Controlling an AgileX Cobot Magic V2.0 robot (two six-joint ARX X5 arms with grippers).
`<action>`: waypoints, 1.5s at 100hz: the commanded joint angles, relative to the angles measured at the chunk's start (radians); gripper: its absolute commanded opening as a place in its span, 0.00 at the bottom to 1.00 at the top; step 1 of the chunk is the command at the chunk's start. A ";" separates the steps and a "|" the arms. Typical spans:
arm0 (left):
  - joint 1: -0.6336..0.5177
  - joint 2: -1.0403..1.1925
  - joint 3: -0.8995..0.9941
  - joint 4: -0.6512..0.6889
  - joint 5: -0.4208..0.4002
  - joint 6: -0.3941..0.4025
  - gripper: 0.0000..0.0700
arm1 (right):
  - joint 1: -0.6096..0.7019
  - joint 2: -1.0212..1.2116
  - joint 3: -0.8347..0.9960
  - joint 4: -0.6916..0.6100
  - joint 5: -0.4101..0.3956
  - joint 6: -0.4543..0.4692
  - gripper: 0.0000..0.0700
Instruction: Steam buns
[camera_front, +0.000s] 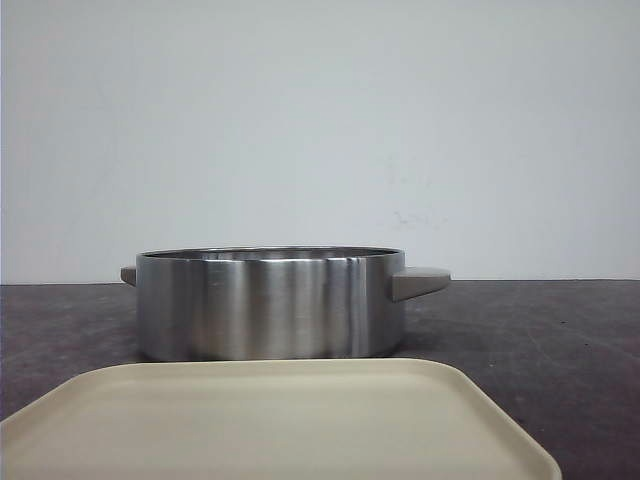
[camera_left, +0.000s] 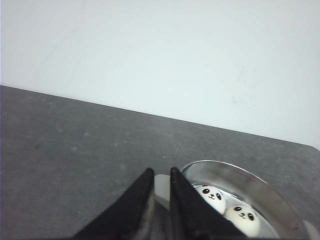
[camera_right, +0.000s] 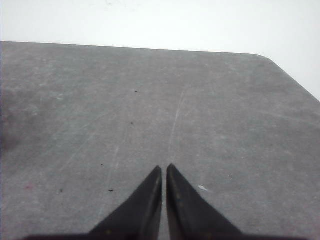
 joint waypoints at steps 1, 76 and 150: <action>0.011 -0.026 -0.061 0.042 0.002 0.023 0.03 | -0.001 -0.002 -0.004 0.014 0.000 -0.008 0.01; 0.144 -0.142 -0.430 0.137 -0.009 0.271 0.03 | -0.001 -0.002 -0.004 0.011 0.005 -0.008 0.01; 0.144 -0.142 -0.430 0.150 -0.013 0.275 0.03 | -0.001 -0.002 -0.004 0.011 0.006 -0.008 0.01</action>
